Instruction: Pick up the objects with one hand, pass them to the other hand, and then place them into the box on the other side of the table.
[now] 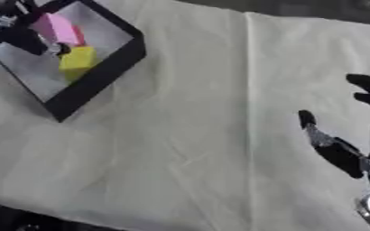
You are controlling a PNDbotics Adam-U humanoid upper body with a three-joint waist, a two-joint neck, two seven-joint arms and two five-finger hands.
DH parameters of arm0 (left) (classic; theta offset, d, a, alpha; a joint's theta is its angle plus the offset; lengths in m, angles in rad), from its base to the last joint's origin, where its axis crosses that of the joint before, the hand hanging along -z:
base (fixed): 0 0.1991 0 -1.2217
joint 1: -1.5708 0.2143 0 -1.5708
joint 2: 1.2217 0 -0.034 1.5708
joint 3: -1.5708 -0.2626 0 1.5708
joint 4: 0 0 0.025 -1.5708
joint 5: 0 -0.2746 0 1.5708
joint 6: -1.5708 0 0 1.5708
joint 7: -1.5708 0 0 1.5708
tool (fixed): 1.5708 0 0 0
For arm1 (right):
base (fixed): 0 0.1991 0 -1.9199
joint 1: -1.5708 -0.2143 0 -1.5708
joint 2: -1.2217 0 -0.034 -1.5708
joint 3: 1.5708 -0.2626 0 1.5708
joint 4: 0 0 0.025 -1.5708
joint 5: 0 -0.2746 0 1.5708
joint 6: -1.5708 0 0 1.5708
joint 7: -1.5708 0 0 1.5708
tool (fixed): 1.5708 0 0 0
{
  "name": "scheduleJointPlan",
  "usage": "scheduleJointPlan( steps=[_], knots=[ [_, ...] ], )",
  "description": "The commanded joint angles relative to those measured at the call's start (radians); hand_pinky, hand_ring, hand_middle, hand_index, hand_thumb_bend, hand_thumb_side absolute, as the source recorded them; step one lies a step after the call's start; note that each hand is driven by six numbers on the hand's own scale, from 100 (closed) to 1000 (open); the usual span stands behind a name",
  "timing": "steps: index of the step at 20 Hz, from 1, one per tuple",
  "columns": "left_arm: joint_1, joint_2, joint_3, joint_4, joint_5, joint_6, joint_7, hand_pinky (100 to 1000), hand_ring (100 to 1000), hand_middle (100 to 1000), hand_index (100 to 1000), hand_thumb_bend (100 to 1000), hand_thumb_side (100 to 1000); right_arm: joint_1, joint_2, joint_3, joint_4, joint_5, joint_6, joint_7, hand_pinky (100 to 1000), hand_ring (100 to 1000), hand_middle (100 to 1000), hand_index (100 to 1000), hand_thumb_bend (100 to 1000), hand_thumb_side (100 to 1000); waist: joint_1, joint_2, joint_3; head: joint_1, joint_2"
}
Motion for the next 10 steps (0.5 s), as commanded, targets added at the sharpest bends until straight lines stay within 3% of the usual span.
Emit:
scheduleJointPlan(
  steps=[1,2,3,4,5,10],
  knots=[
    [-0.011,0.026,0.023,0.002,-0.017,-0.013,-0.006,907,724,703,697,884,175,-0.013,-0.008,-0.012,-0.021,-0.011,0.0,-0.006,754,848,748,789,529,132,0.006,-0.012,0.002,-0.007,0.004],
    [-0.011,0.027,0.025,0.002,-0.022,-0.011,-0.005,920,737,719,711,911,236,-0.013,-0.008,-0.012,-0.021,-0.012,-0.002,-0.003,754,848,748,788,522,134,0.006,-0.012,0.003,-0.008,0.006],
    [-0.01,0.027,0.025,0.001,-0.028,-0.009,-0.002,920,737,719,711,911,236,-0.013,-0.008,-0.013,-0.021,-0.013,-0.003,-0.002,754,848,748,788,522,134,0.007,-0.012,0.003,-0.009,0.007],
    [-0.01,0.026,0.026,0.003,-0.031,-0.006,0.0,934,750,740,736,971,347,-0.012,-0.009,-0.013,-0.021,-0.015,-0.004,-0.001,754,848,748,789,512,147,0.007,-0.013,0.003,-0.008,0.01],
    [-0.01,0.025,0.027,0.005,-0.033,-0.004,0.001,938,755,748,746,997,370,-0.012,-0.01,-0.014,-0.021,-0.016,-0.006,-0.002,754,848,748,789,510,154,0.008,-0.014,0.003,-0.008,0.011],
    [-0.008,0.029,0.031,-0.002,-0.039,0.001,0.019,941,758,754,754,1000,363,-0.005,-0.015,-0.02,-0.021,-0.018,-0.012,-0.009,754,849,748,789,500,167,0.012,-0.019,0.002,-0.009,0.01]
  ],
)
